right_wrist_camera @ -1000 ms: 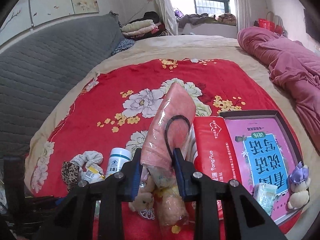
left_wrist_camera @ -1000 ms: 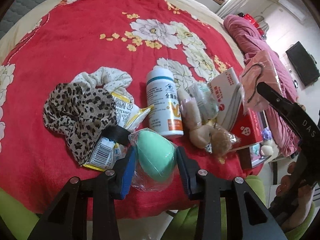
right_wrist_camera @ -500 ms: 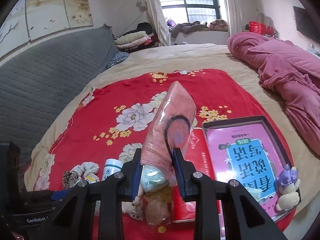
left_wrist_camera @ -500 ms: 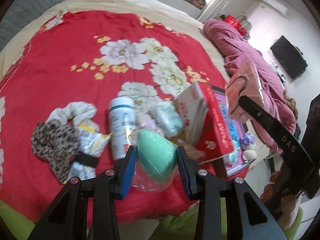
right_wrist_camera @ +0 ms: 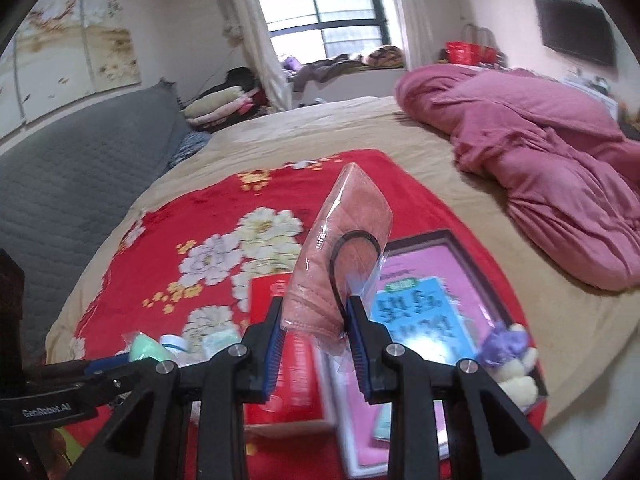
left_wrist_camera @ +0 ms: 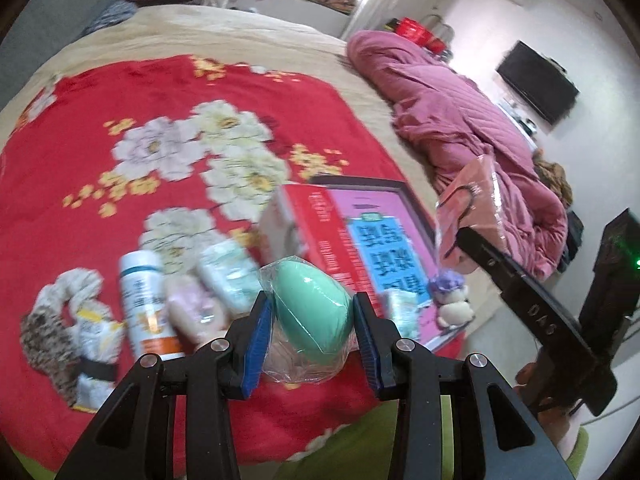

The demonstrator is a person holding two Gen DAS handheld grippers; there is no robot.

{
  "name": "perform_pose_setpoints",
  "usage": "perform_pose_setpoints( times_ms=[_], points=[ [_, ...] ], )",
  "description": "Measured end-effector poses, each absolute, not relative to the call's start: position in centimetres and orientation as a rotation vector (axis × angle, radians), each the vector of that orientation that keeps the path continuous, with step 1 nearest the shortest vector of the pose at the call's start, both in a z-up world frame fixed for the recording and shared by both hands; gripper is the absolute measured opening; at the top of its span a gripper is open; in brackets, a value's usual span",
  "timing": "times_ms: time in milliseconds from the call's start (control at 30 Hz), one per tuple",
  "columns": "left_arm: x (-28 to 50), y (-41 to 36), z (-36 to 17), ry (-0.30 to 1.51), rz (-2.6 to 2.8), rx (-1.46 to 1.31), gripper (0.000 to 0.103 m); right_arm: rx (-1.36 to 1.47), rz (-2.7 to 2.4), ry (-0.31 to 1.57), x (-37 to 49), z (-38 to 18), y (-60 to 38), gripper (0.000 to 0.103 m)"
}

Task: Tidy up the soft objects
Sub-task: 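Carry the towel and sponge to the pink tray and lower them onto the book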

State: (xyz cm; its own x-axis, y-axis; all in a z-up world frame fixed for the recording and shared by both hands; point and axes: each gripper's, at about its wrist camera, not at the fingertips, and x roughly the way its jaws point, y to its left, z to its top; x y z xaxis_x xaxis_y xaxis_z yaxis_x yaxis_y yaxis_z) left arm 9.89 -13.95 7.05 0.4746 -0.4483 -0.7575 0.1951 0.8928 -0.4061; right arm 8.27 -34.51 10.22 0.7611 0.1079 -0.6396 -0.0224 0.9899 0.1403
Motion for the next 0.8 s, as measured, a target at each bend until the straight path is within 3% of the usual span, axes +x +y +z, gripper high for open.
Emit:
perform_pose_setpoints(
  times_ms=[300,800],
  points=[
    [11.3,-22.3,7.4,1.022,-0.515,-0.172,0.042,0.214,-0.001,0.733,7.5,8.8,-40.8,0.031],
    [13.8,-30.5,2.3,1.173,-0.571,-0.001,0.042,0.309,-0.032,0.807,7.3,5.1,-45.8,0.031]
  ],
)
